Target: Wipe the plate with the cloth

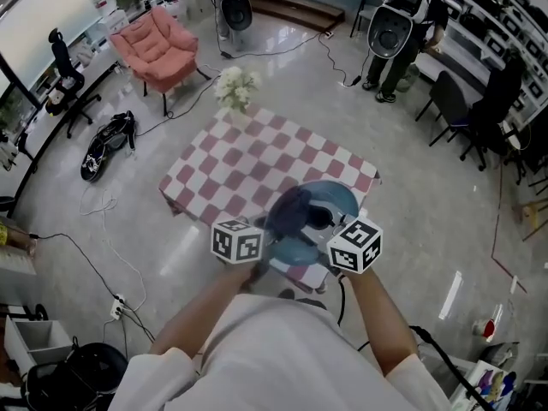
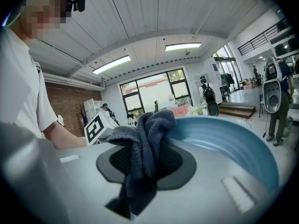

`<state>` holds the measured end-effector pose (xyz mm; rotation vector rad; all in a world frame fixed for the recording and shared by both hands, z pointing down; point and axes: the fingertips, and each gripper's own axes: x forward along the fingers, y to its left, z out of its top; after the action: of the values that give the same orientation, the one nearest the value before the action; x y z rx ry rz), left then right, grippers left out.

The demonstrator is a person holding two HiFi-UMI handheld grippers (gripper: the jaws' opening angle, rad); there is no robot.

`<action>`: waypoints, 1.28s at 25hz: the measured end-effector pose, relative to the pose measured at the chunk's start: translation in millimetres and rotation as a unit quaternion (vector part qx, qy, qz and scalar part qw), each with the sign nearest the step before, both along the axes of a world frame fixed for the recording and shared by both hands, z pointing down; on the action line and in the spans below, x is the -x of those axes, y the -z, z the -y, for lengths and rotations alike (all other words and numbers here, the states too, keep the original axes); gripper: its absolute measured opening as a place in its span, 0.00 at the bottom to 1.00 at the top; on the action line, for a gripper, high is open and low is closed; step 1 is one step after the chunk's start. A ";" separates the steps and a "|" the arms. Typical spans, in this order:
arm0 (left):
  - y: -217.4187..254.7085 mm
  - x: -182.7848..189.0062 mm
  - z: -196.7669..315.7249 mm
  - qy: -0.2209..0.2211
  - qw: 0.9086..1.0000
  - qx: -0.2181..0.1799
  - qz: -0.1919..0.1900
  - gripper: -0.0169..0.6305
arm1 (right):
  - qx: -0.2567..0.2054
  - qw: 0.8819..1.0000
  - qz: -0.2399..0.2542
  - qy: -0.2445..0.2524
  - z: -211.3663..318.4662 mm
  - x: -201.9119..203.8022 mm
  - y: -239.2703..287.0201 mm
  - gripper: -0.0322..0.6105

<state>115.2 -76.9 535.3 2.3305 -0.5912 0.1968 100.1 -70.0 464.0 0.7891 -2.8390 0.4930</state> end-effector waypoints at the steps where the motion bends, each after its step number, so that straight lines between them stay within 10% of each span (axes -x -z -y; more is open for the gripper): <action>1: -1.9 1.0 2.3 0.004 1.000 -0.005 0.005 0.12 | 0.000 1.000 0.006 0.005 -2.0 -1.9 1.7 0.22; 21: -30.6 30.6 15.6 -0.012 0.963 -0.166 0.211 0.12 | 0.004 0.999 0.049 0.020 -2.8 -4.7 17.8 0.22; 32: -33.5 49.1 39.3 -0.089 0.906 -0.276 0.309 0.12 | 0.025 0.999 0.038 0.013 33.2 51.6 27.4 0.22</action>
<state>66.1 -116.2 568.9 2.8736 -0.8144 0.9960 48.5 -103.2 436.5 0.7393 -2.8900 0.6011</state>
